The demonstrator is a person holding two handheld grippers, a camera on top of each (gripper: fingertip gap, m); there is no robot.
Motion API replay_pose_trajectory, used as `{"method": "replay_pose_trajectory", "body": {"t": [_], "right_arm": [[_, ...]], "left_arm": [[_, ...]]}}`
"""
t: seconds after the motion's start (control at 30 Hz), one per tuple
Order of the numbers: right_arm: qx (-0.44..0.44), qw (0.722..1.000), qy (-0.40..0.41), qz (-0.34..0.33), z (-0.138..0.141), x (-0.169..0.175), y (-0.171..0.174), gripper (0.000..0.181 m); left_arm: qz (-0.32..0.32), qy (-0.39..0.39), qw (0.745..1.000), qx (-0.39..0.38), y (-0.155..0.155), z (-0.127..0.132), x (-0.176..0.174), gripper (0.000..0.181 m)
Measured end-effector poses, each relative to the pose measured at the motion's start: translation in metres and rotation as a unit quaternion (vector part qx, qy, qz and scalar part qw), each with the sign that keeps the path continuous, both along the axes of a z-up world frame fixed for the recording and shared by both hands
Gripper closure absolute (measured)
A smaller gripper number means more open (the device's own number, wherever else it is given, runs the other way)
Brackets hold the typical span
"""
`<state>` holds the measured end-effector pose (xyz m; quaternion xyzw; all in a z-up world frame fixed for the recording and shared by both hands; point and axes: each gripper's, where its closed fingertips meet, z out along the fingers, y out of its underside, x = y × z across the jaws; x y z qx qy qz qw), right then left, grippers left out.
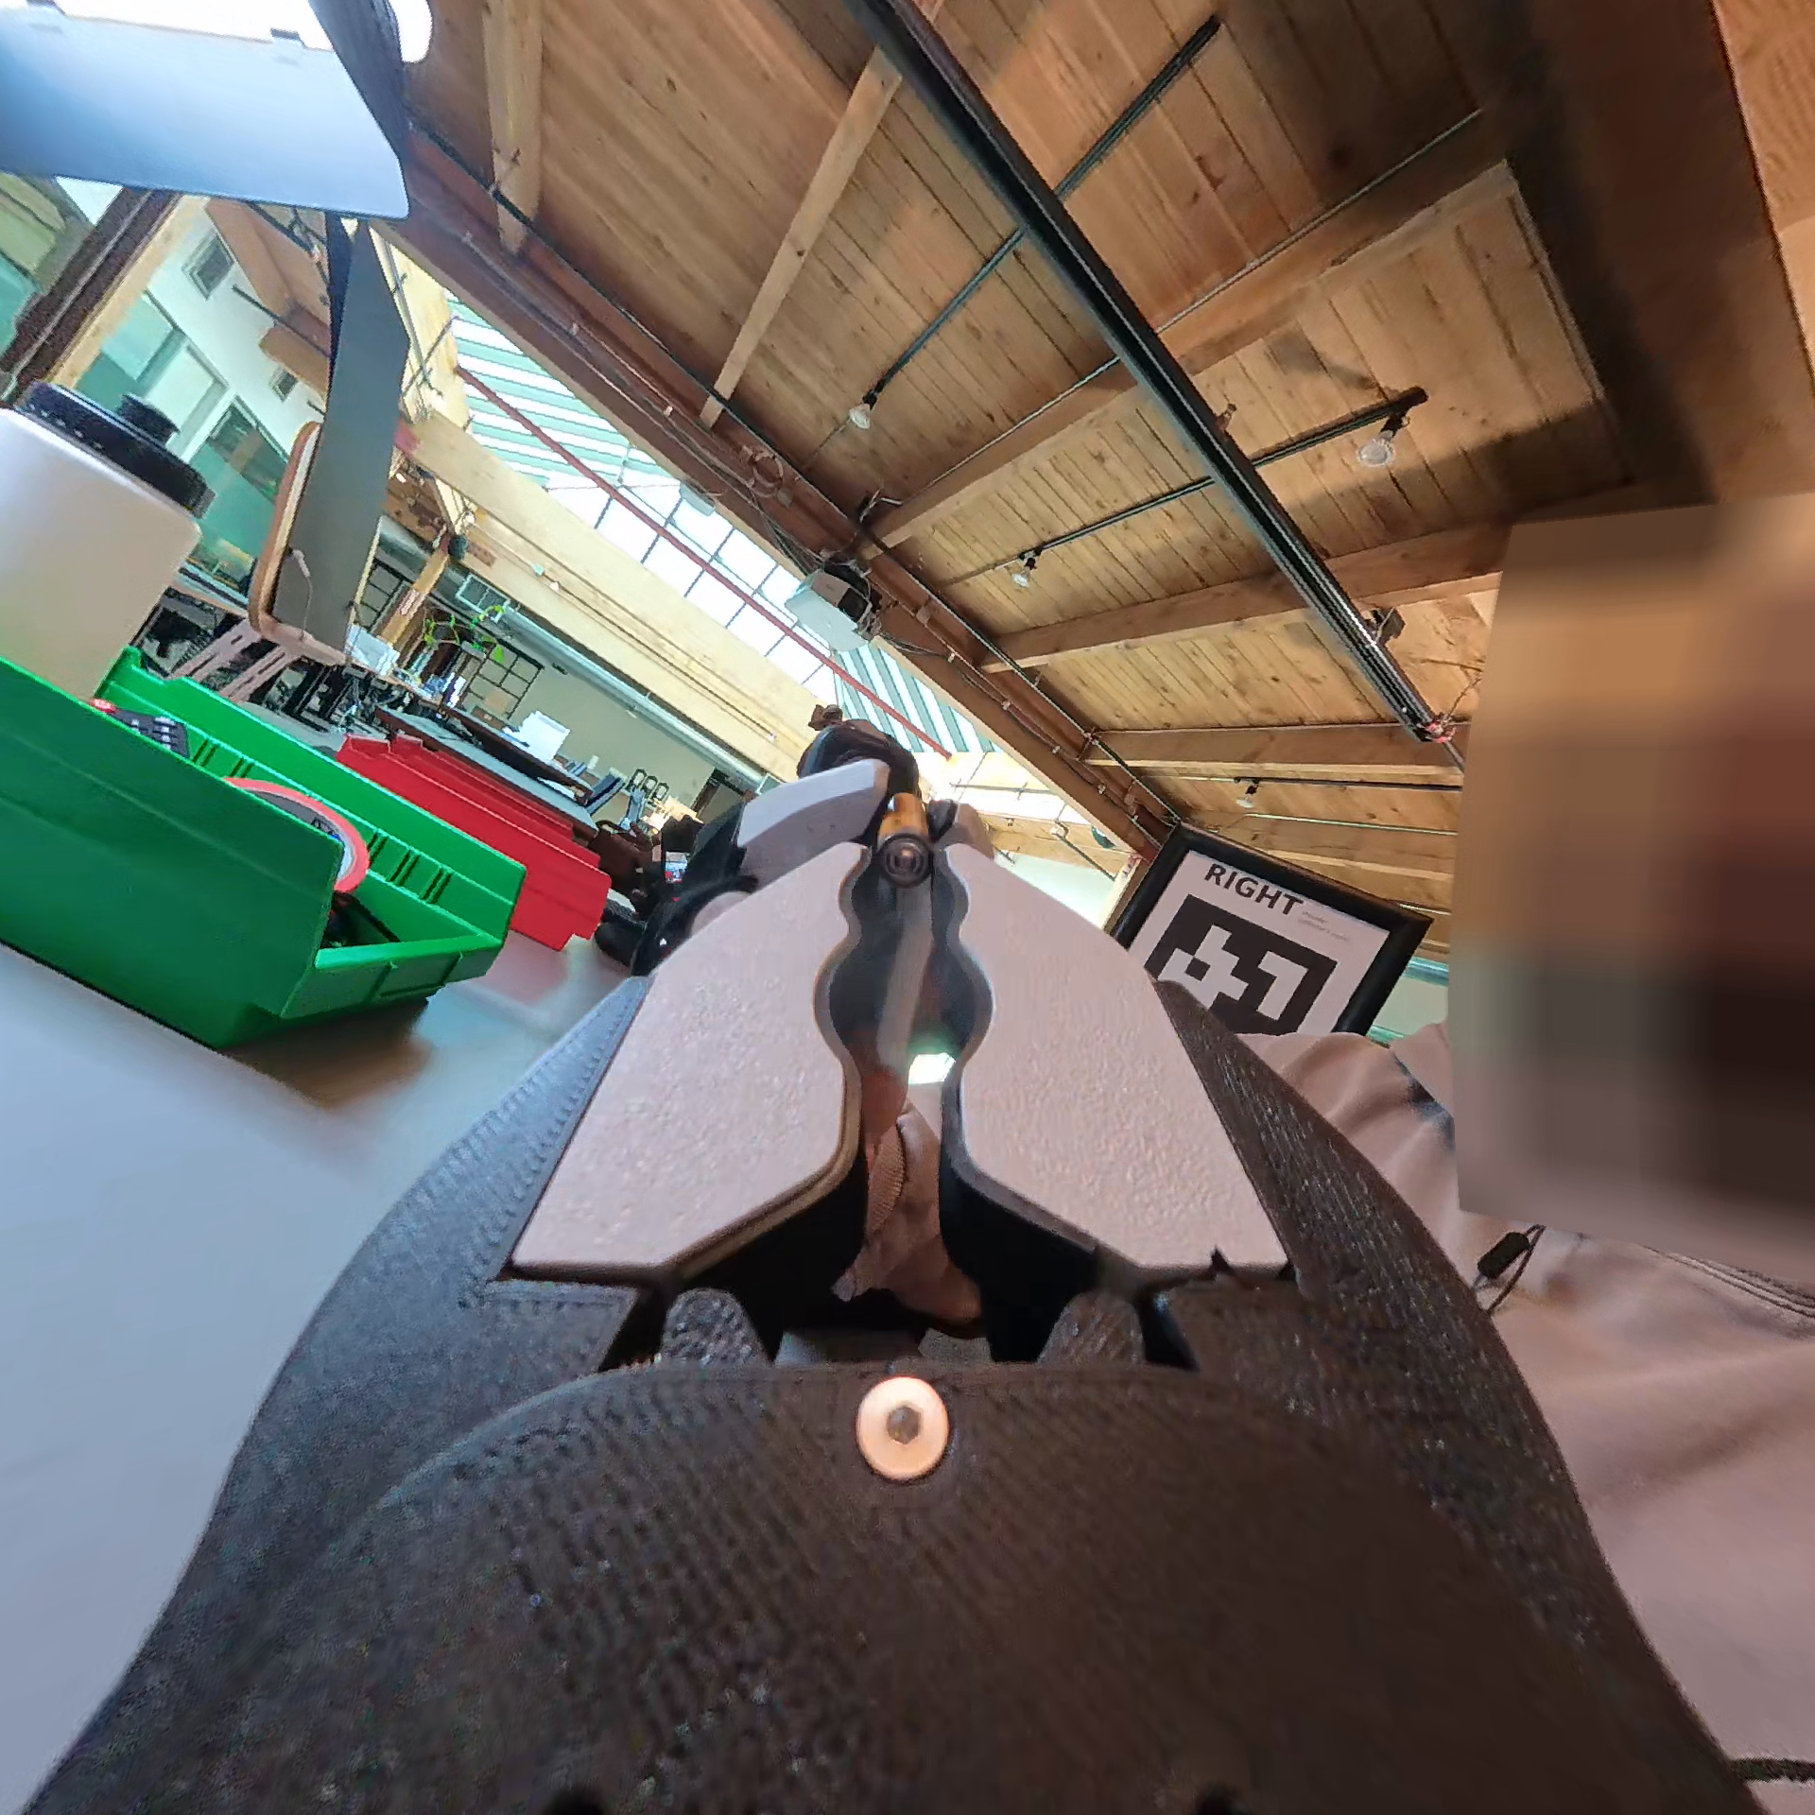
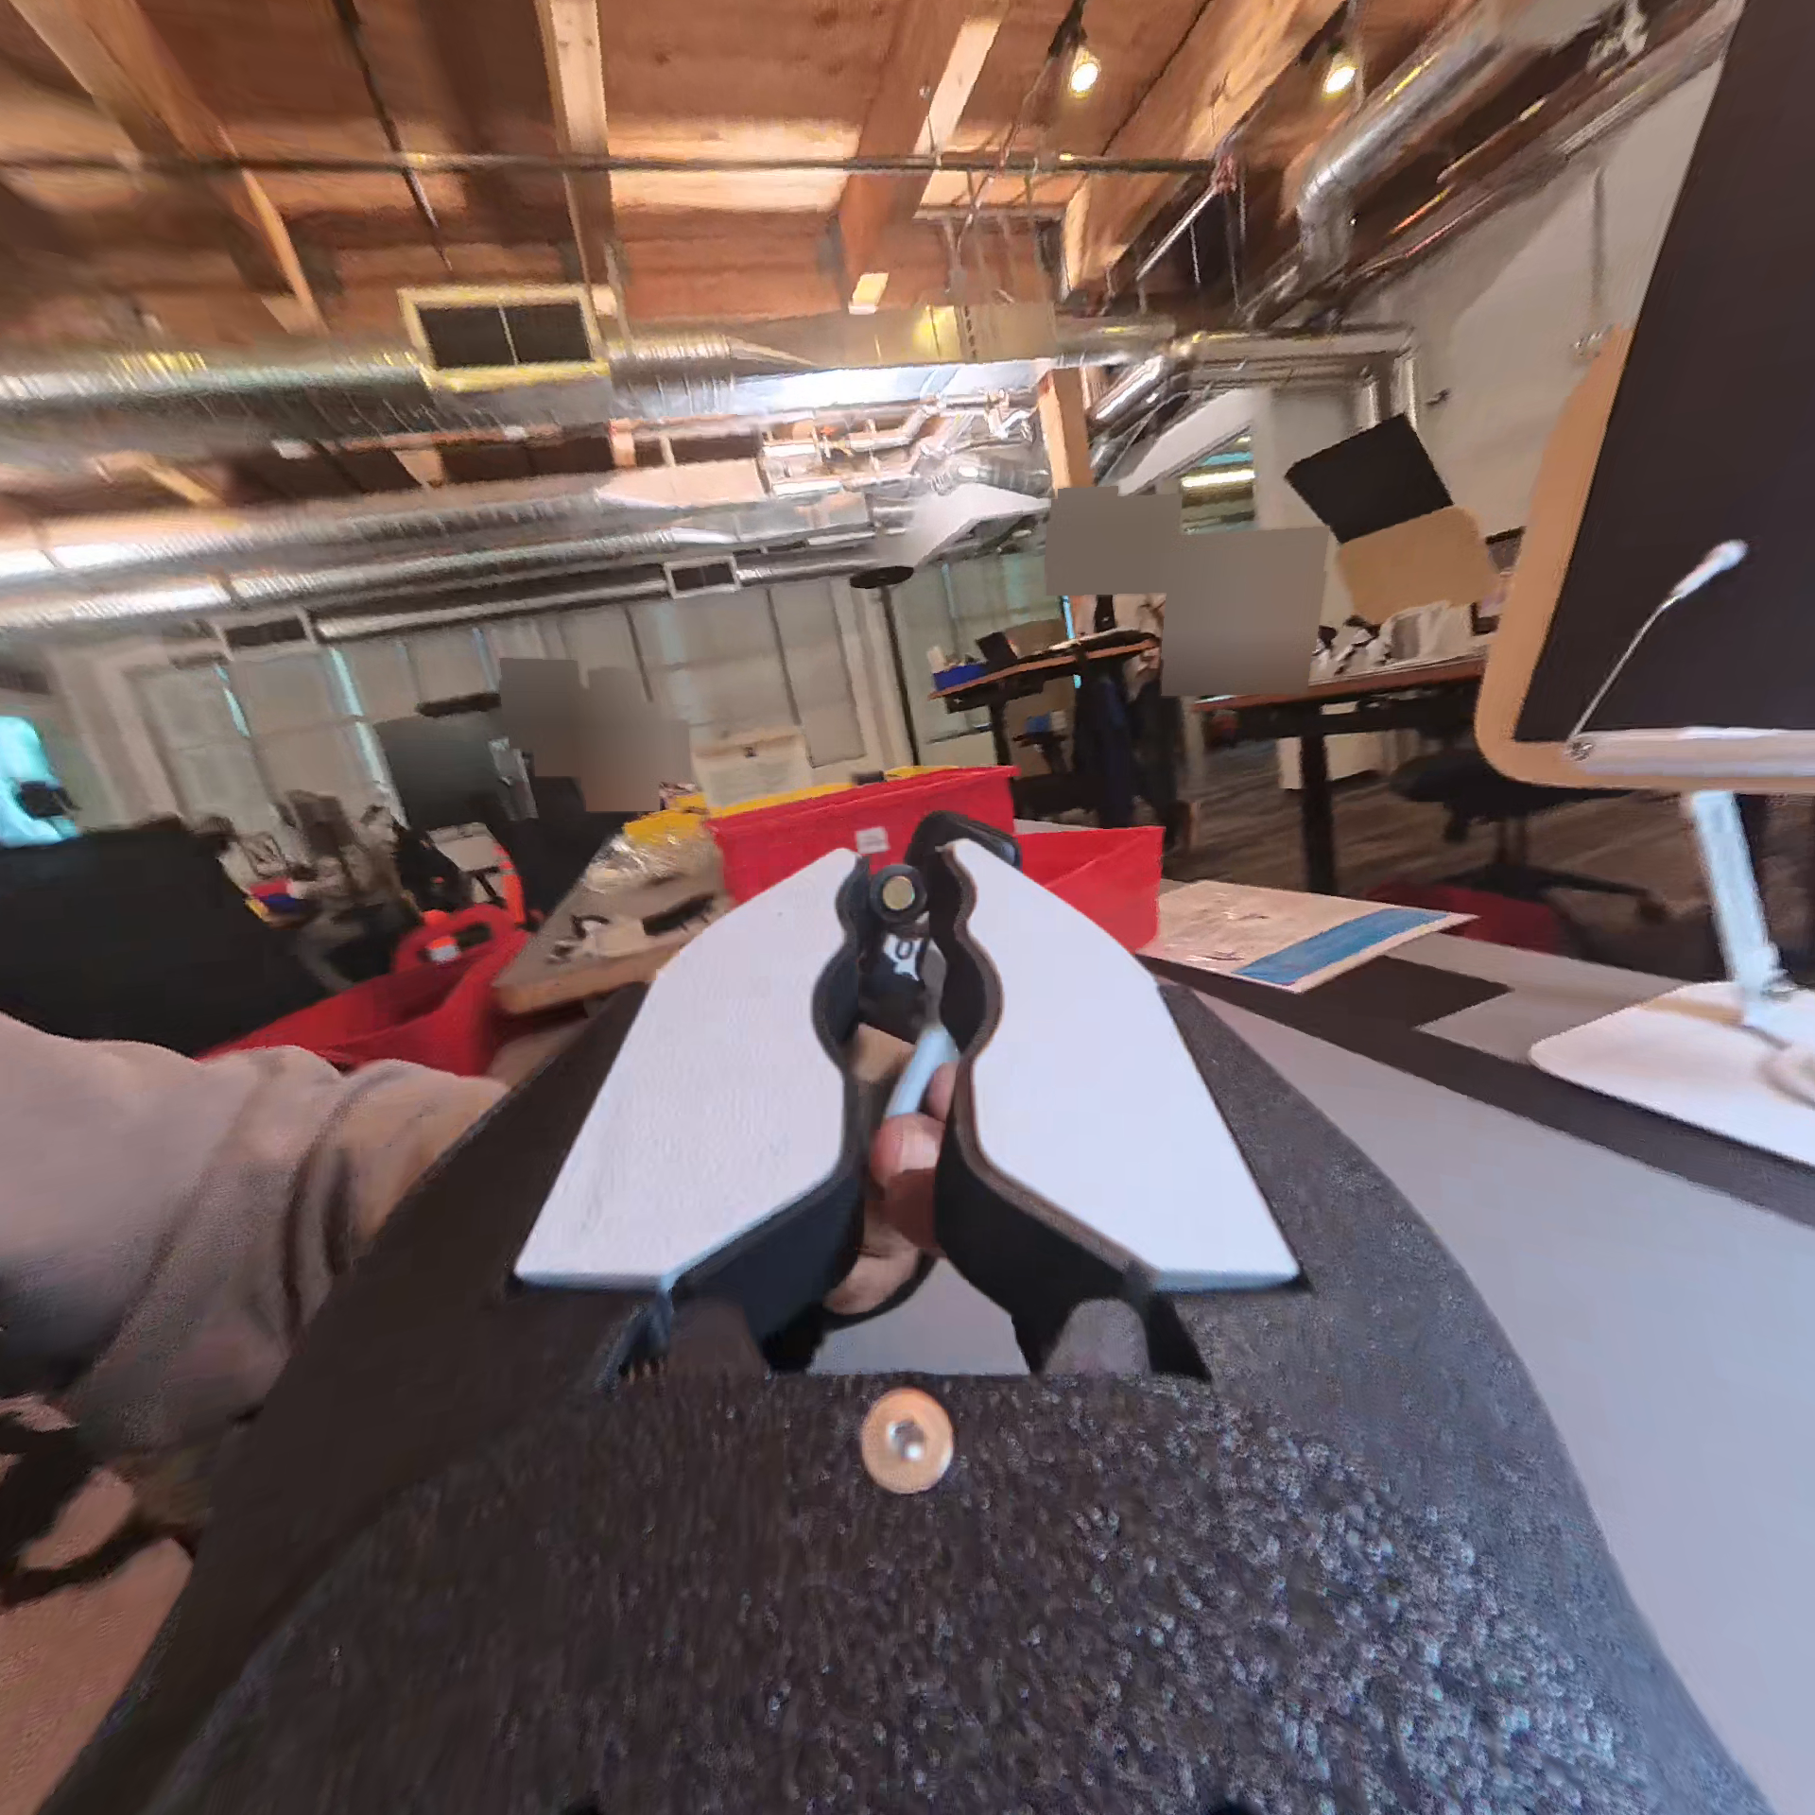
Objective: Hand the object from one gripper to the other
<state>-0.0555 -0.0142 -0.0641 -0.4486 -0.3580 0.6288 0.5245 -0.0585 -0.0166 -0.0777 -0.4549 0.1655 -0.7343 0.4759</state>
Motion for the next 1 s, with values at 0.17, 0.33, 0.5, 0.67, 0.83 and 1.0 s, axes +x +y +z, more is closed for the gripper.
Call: {"method": "replay_pose_trajectory", "body": {"t": [0.17, 0.33, 0.5, 0.67, 0.83, 1.0], "right_arm": [[0.176, 0.977, -0.059, -0.103, -0.002, 0.005, 0.008, 0.170], [0.424, 0.860, -0.105, -0.265, -0.001, 0.013, 0.015, 0.170], [0.648, 0.686, -0.152, -0.295, -0.046, -0.006, 0.001, 0.170], [0.660, 0.679, -0.142, -0.287, -0.049, -0.008, -0.004, 0.170], [0.673, 0.670, -0.139, -0.282, -0.052, -0.011, -0.011, 0.170], [0.633, 0.710, -0.156, -0.266, -0.054, -0.012, -0.006, 0.164]], "left_arm": [[0.010, 0.022, 0.999, -0.048, 0.013, -0.010, -0.001, 0.172], [0.023, -0.005, 0.992, -0.124, 0.031, -0.018, -0.014, 0.162], [-0.007, 0.007, 0.989, -0.145, 0.027, -0.022, 0.001, 0.159], [-0.029, 0.024, 0.984, -0.175, 0.028, -0.033, 0.004, 0.171], [-0.039, 0.042, 0.982, -0.180, 0.025, -0.036, 0.009, 0.173], [0.032, 0.079, 0.990, -0.111, 0.027, -0.023, -0.001, 0.174]]}}
